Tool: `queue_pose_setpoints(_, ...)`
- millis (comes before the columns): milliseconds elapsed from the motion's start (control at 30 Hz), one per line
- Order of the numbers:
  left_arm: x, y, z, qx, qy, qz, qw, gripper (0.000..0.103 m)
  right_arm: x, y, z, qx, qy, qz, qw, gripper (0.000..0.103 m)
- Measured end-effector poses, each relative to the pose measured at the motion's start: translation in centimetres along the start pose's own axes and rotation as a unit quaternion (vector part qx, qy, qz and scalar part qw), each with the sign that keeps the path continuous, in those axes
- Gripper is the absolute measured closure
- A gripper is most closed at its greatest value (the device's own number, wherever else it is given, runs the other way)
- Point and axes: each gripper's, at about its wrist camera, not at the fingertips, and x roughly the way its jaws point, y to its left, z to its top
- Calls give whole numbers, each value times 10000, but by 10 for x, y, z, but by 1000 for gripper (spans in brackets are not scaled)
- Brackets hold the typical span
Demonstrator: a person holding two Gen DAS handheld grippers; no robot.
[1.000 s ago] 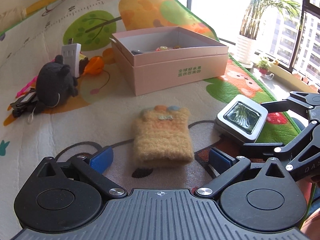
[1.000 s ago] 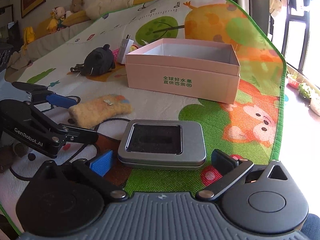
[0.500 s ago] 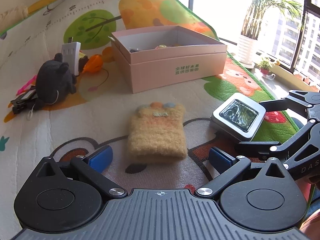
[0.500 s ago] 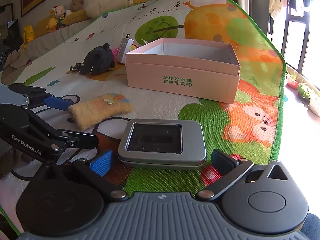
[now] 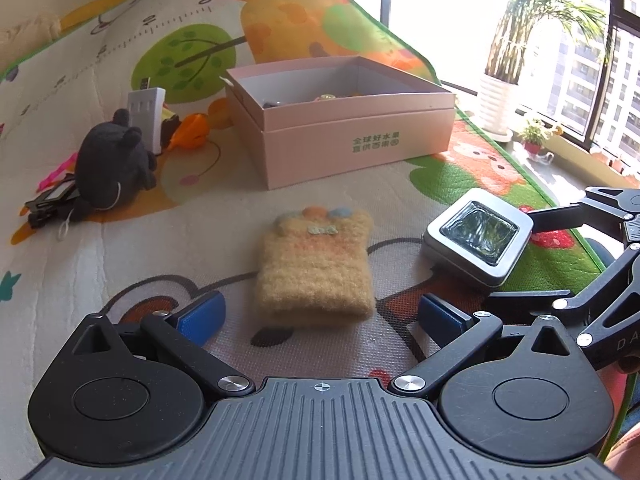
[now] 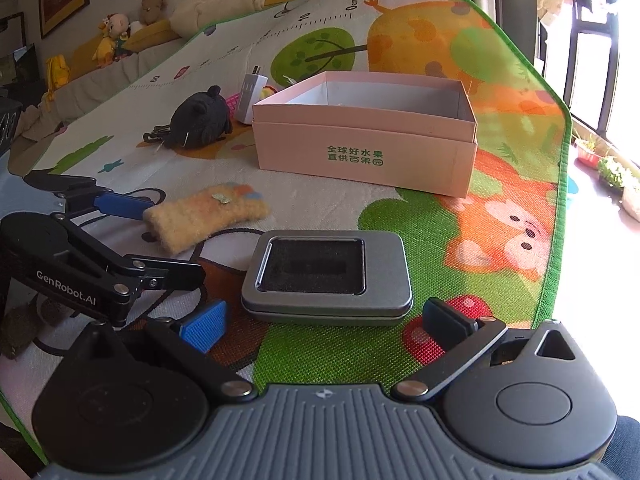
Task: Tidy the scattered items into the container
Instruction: 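Carry the pouch with left tool while right tool carries the tin toward the box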
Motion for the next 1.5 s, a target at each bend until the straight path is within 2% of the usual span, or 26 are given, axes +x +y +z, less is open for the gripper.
queue_pose_setpoints(267, -4, 11, -2, -340, -140, -101, 9993, 0, 10, 1, 14, -191, 234, 19, 9995, 0)
queue_pose_setpoints(400, -5, 15, -2, -517, -173, -53, 9985, 0, 16, 2, 18, -185, 193, -19, 9996, 0)
queue_pose_setpoints(567, -4, 11, -1, -440, -139, 13, 9989, 0, 14, 1, 16, -136, 34, -94, 9999, 2)
queue_pose_setpoints(600, -4, 11, -1, -420, -129, 29, 9990, 0, 13, 1, 15, -146, 17, -75, 9999, 8)
queue_pose_setpoints(633, -4, 10, -1, -406, -122, 42, 9991, 0, 12, 1, 15, -144, 2, -49, 9999, 10)
queue_pose_setpoints(800, -4, 10, -1, -399, -118, 82, 9991, 0, 9, 1, 12, -120, -55, -139, 9998, 10)
queue_pose_setpoints(900, -4, 11, 2, -483, -136, 241, 9985, 0, 4, -1, 7, -75, -62, -166, 9998, 10)
queue_pose_setpoints(1000, -2, 13, 9, -526, -195, 178, 9983, 0, -1, -1, 1, -86, -74, -156, 9998, 9)
queue_pose_setpoints(1067, 2, 10, 15, -371, -224, 222, 9988, 0, -3, -3, -1, -62, -35, -155, 9999, 1)
queue_pose_setpoints(1267, 15, -1, 21, -35, -70, 300, 9995, 0, -3, -5, 1, 15, 151, -122, 9998, 0)
queue_pose_setpoints(1300, 18, -1, 19, -55, 37, 321, 9995, 0, -4, -5, 0, 59, 143, -111, 9998, 0)
queue_pose_setpoints(1400, 17, 6, 18, -298, 43, 353, 9989, 0, -7, -1, -3, 117, 154, -163, 9997, 0)
queue_pose_setpoints(1500, 17, 5, 17, -311, 34, 426, 9986, 0, -9, 3, -4, 30, 216, -181, 9996, 0)
